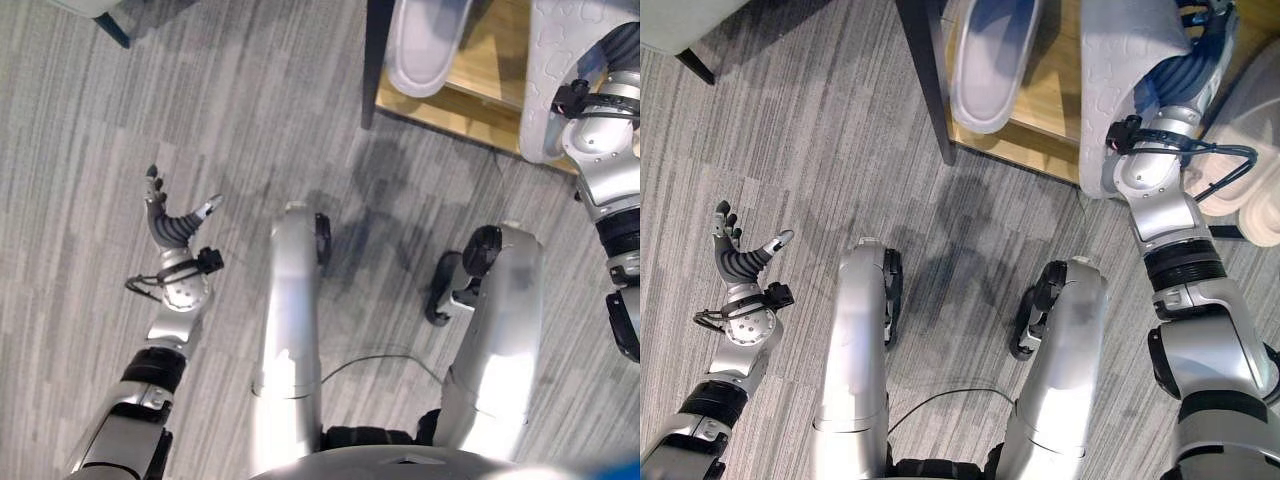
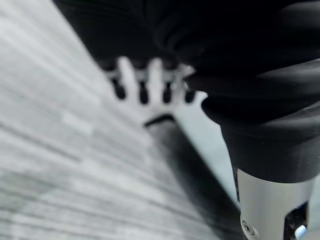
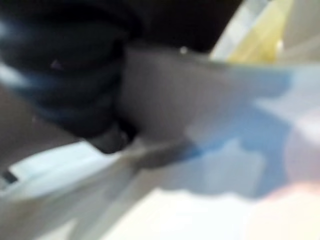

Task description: Arrange the slippers neatly on the shoe rack.

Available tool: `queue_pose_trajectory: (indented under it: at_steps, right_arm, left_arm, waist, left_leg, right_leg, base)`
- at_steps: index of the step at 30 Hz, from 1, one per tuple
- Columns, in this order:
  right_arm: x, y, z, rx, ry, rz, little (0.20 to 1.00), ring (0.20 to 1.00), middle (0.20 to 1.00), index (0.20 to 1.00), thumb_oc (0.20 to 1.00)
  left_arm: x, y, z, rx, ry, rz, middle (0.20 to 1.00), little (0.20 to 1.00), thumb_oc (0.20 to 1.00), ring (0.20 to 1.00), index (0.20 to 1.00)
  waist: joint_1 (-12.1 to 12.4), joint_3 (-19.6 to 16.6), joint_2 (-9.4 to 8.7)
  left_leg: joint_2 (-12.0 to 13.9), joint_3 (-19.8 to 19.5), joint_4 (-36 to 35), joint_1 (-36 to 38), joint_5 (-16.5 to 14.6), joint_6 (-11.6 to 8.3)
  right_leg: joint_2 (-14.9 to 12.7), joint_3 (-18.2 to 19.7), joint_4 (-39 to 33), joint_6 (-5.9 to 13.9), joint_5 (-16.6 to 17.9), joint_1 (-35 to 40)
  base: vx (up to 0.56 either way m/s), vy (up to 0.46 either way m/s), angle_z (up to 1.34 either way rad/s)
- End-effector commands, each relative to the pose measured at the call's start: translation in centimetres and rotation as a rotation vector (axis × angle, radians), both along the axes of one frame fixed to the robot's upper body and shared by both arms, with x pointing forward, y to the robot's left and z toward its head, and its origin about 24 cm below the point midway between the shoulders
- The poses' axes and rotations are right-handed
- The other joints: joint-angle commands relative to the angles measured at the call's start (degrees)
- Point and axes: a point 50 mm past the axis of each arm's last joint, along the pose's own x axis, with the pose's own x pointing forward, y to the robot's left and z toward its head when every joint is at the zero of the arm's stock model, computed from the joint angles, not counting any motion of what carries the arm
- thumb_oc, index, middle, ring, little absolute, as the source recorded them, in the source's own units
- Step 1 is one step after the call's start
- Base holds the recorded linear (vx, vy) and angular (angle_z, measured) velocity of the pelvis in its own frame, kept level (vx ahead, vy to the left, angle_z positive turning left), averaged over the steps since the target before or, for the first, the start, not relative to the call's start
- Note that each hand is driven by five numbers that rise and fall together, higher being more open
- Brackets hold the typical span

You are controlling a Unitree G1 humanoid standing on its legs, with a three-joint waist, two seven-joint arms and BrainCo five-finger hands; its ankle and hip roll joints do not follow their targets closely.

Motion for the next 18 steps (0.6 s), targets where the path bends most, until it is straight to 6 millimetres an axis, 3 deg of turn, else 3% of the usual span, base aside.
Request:
queue_pose_trajectory:
  at_steps: [1,11,18]
  right_arm:
    - [-0.2,0.3,2.1,0.065,-0.083,0.034,0.200,0.200,0.200,0.200,0.200]
    - [1.1,-0.2,2.1,0.134,-0.006,0.046,0.200,0.200,0.200,0.200,0.200]
    - [3.1,1.5,1.5,0.129,0.118,0.059,0.200,0.200,0.200,0.200,0.200]
  left_arm:
    - [-0.3,0.8,1.1,-0.023,-0.089,0.069,1.000,1.000,1.000,1.000,1.000]
    - [-0.3,0.5,1.1,-0.035,-0.092,0.054,1.000,1.000,1.000,1.000,1.000]
    - [0.6,0.0,1.5,-0.049,-0.091,0.004,1.000,1.000,1.000,1.000,1.000]
  waist:
    - [0.6,-1.2,-0.74]
    - [1.2,-1.2,-2.14]
    - [2.1,-1.2,-2.25]
  left_leg:
    - [-1.0,-2.5,-1.5,4.0,0.9,1.89]
    - [-0.9,-2.1,-0.9,4.0,1.9,1.02]
    - [-1.2,-2.7,-0.1,4.0,2.1,0.82]
  right_leg:
    - [-2.4,2.6,3.1,-3.30,-0.7,5.7]
    - [-1.9,3.2,4.7,-3.56,-0.4,5.7]
    - [-1.5,2.8,4.9,-3.32,0.0,5.7]
  base:
    - [0.00,0.000,0.00]
    - [-0.01,-0.009,0.01]
    - [-0.02,0.001,0.00]
